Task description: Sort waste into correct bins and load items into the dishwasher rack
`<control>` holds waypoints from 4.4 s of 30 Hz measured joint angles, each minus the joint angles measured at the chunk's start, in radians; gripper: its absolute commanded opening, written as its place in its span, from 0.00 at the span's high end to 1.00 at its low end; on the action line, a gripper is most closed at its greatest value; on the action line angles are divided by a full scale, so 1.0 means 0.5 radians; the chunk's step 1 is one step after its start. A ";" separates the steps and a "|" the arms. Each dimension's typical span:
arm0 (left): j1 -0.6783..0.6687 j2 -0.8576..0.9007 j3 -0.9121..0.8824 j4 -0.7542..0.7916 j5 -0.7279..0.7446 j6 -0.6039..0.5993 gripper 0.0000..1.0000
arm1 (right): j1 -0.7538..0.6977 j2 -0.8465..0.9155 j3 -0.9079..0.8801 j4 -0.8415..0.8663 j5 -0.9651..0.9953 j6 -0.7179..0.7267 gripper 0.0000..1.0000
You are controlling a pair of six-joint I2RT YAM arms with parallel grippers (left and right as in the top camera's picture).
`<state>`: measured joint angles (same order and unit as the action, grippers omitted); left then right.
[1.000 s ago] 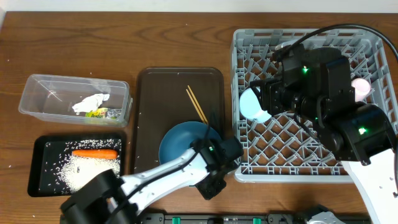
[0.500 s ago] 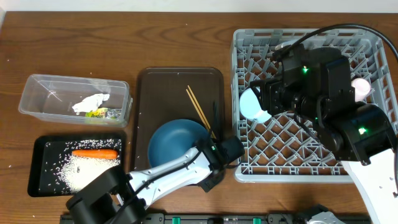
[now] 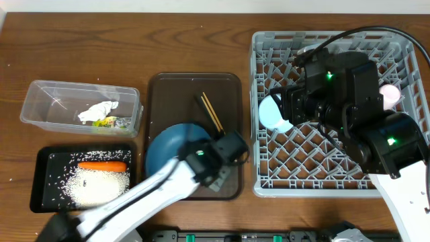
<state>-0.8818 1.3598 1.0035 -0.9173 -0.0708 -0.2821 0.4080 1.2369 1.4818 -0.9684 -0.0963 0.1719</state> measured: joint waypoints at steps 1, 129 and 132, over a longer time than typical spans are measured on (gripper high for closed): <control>0.020 -0.073 0.030 0.002 0.002 -0.018 0.94 | 0.000 0.000 0.000 0.001 0.000 0.000 0.43; 4.688 -0.376 -0.477 -0.260 3.174 1.464 0.94 | 0.000 0.000 0.000 0.076 0.000 0.008 0.41; 4.616 -0.375 -0.477 -0.224 3.181 1.471 0.94 | 0.000 0.000 0.000 0.075 0.000 0.008 0.41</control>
<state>1.4261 1.1725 0.7650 -1.0294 1.5196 0.4534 0.4080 1.2369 1.4818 -0.9310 -0.0963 0.1757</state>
